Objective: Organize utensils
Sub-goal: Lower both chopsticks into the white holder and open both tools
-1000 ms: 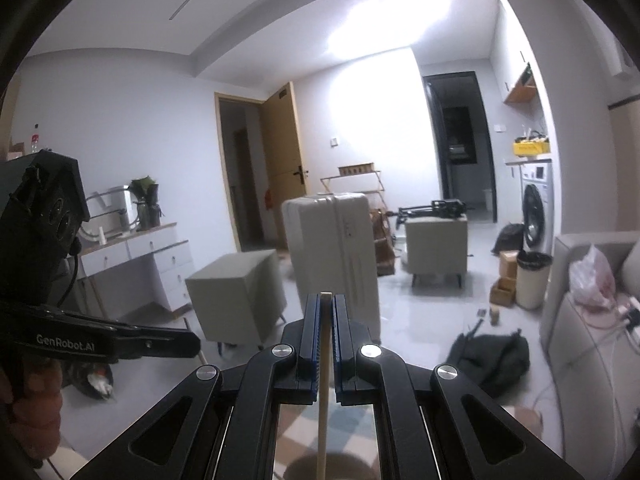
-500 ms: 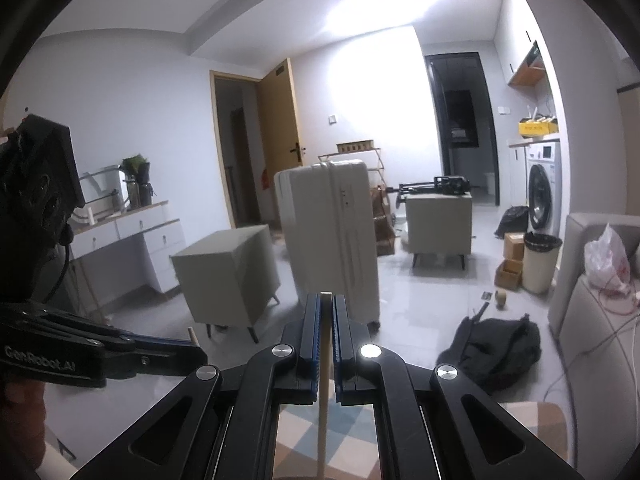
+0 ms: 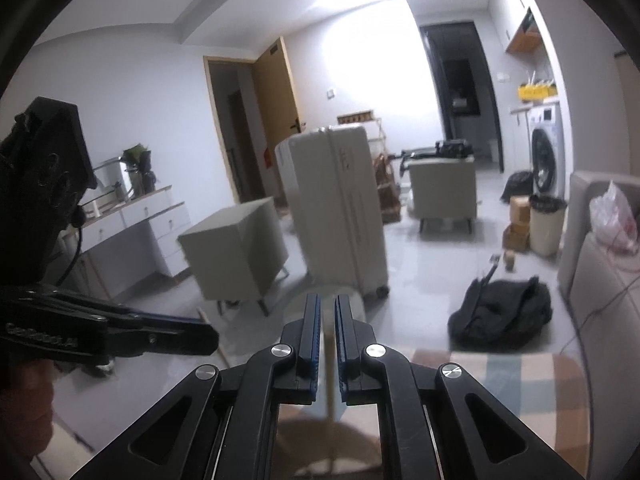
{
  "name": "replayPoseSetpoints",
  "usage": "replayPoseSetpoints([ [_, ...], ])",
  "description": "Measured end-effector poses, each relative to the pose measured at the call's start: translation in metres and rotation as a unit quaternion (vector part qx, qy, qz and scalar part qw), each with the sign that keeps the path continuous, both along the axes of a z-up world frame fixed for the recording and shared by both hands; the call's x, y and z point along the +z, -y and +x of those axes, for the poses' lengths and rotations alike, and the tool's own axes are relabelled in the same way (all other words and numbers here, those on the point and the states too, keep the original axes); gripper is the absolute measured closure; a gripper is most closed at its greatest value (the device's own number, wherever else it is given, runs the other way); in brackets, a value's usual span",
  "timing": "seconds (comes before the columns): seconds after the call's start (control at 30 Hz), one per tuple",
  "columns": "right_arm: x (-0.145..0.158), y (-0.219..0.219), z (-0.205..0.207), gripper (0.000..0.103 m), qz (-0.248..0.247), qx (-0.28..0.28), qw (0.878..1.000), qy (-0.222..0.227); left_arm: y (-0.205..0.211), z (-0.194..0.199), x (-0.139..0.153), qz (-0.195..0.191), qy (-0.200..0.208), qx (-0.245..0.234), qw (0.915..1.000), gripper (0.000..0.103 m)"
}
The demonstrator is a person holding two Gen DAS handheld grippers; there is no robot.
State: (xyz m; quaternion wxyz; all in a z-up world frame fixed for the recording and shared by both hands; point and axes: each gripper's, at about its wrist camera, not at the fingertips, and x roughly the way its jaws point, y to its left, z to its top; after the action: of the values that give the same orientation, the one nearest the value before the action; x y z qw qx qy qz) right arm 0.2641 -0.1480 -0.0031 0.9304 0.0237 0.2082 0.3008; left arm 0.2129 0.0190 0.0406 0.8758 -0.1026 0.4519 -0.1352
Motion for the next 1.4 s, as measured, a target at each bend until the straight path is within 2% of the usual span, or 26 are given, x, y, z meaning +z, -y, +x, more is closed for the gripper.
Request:
replayPoseSetpoints([
  [0.07, 0.000, 0.004, -0.005, 0.081, -0.002, 0.005, 1.000, -0.012, -0.005, -0.003, 0.002, -0.002, -0.004, 0.009, 0.9999, 0.075],
  [0.13, 0.002, 0.012, -0.009, 0.072, -0.002, 0.000, 1.000, -0.022, -0.008, -0.009, 0.006, 0.003, 0.006, 0.021, 0.9998, 0.065],
  [0.2, 0.007, 0.025, -0.019, 0.071, 0.008, -0.016, 0.999, -0.027, -0.011, -0.018, 0.010, 0.012, 0.015, 0.029, 0.9994, 0.061],
  [0.27, 0.010, 0.036, -0.028, 0.061, 0.013, -0.030, 0.999, -0.032, -0.013, -0.026, 0.013, 0.023, 0.018, 0.040, 0.9988, 0.052],
  [0.43, 0.017, 0.051, -0.056, 0.053, 0.007, -0.051, 0.998, -0.037, -0.016, -0.048, 0.022, 0.033, 0.030, 0.067, 0.9968, 0.046],
  [0.67, 0.030, 0.059, -0.099, 0.036, 0.008, -0.062, 0.998, -0.027, -0.010, -0.078, 0.032, 0.063, 0.064, 0.094, 0.9915, 0.032],
  [0.83, 0.039, 0.063, -0.127, 0.025, 0.014, -0.072, 0.997, -0.019, -0.007, -0.094, 0.033, 0.064, 0.081, 0.099, 0.9897, 0.029],
  [1.17, 0.045, 0.067, -0.174, 0.013, 0.023, -0.087, 0.996, -0.014, 0.002, -0.125, 0.031, 0.084, 0.112, 0.103, 0.9847, 0.019],
  [1.4, 0.038, 0.066, -0.197, 0.004, 0.014, -0.095, 0.995, -0.015, 0.008, -0.143, 0.015, 0.089, 0.119, 0.105, 0.9834, 0.013],
])
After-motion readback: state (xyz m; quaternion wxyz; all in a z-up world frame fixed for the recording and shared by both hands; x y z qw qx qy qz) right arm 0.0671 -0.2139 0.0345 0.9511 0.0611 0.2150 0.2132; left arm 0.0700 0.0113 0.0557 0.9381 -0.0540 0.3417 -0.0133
